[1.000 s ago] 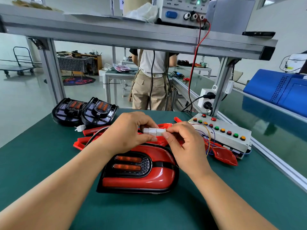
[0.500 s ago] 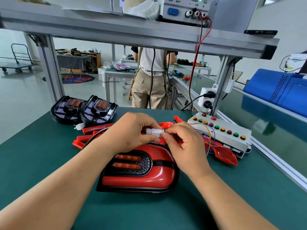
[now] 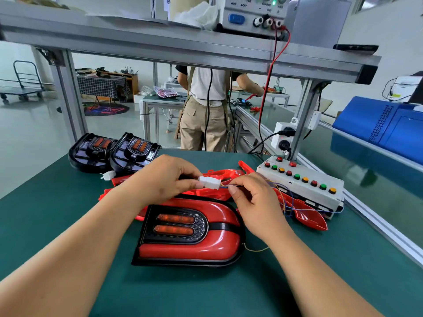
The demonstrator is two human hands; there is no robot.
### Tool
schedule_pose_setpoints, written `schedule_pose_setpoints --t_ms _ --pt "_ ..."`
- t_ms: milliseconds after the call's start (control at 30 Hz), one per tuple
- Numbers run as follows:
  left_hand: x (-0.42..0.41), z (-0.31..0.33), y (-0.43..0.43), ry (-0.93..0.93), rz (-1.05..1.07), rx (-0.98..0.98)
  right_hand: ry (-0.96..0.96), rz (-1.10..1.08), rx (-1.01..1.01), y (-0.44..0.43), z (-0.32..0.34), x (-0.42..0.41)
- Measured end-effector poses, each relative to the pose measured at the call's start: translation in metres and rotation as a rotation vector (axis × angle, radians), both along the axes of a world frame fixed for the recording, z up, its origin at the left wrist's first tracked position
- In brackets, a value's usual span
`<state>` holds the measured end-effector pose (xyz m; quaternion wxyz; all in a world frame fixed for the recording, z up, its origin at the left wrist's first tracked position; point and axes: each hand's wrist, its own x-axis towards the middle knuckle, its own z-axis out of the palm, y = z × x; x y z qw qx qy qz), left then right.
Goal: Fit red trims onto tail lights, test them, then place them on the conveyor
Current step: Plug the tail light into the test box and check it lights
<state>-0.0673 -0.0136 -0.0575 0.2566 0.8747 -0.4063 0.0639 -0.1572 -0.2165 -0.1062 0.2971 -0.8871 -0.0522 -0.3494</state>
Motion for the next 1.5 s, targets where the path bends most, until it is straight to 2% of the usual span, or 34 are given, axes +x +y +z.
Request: schedule_pose_setpoints --t_ms 233,500,567,667,733,833,1000,1133,1300,1400,1500 --pt "0.002 -0.008 -0.003 0.058 -0.058 -0.081 -0.002 0.043 0.091 0.005 -0.003 0.0" --pt "0.002 -0.013 -0.005 0.007 -0.055 -0.076 -0.003 0.024 0.118 0.005 -0.005 0.003" --pt "0.002 -0.012 -0.005 -0.036 -0.017 -0.03 0.022 0.007 0.125 0.005 -0.007 0.005" --pt "0.008 -0.008 0.004 -0.191 0.113 0.152 0.086 -0.065 0.124 0.005 -0.012 0.009" --pt "0.013 -0.005 0.021 -0.197 0.205 0.22 0.132 -0.144 0.115 -0.001 -0.016 0.01" --pt "0.013 -0.011 0.044 -0.167 0.248 0.182 0.166 -0.207 0.162 -0.011 -0.017 0.01" --pt "-0.004 -0.022 0.057 -0.225 0.278 0.021 0.213 -0.171 0.267 -0.01 -0.016 0.007" --pt "-0.017 -0.024 0.071 -0.105 0.274 0.002 0.168 -0.206 0.163 -0.013 -0.011 0.002" --pt "-0.039 -0.027 0.081 0.089 0.161 0.327 0.21 -0.381 0.029 -0.023 -0.005 0.001" --pt "-0.048 -0.029 0.096 0.337 0.009 0.299 0.243 -0.459 0.001 -0.03 -0.004 0.004" --pt "-0.053 -0.034 0.094 0.37 -0.019 0.348 0.301 -0.465 -0.07 -0.031 -0.003 0.011"
